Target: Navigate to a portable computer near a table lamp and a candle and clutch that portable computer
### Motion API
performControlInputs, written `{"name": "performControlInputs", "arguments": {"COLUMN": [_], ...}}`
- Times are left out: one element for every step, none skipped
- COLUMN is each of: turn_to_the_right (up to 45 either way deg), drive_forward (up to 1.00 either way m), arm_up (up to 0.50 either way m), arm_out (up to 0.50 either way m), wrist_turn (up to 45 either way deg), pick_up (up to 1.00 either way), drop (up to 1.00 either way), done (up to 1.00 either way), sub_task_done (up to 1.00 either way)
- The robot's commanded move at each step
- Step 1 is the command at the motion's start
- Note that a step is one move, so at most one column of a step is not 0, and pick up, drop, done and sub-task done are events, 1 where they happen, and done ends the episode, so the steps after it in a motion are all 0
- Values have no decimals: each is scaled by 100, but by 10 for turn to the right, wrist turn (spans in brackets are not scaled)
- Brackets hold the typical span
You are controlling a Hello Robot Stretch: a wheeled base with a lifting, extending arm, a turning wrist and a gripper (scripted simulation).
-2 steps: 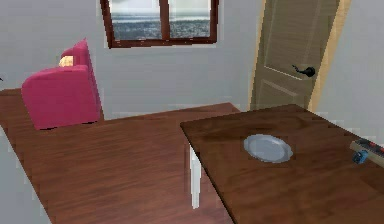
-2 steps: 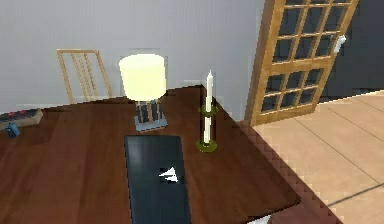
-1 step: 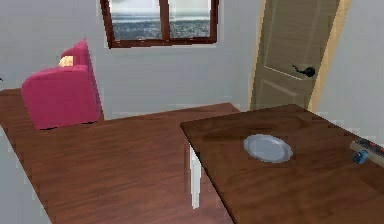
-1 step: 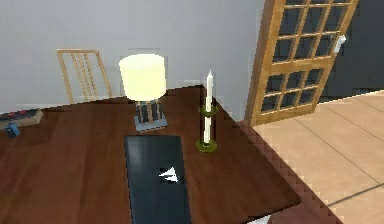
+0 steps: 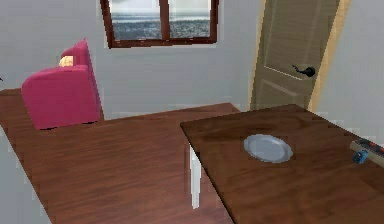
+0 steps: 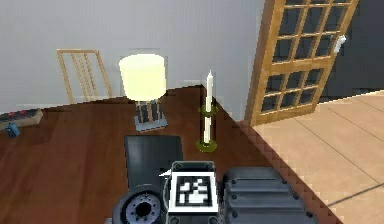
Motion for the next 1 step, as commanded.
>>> {"name": "performControlInputs", "arguments": {"turn_to_the_right": [0], "drive_forward": [0], "arm_up": [0], "arm_out": [0], "wrist_turn": [450], "pick_up": [0], "drop": [0], "done": [0], "sub_task_done": [0]}}
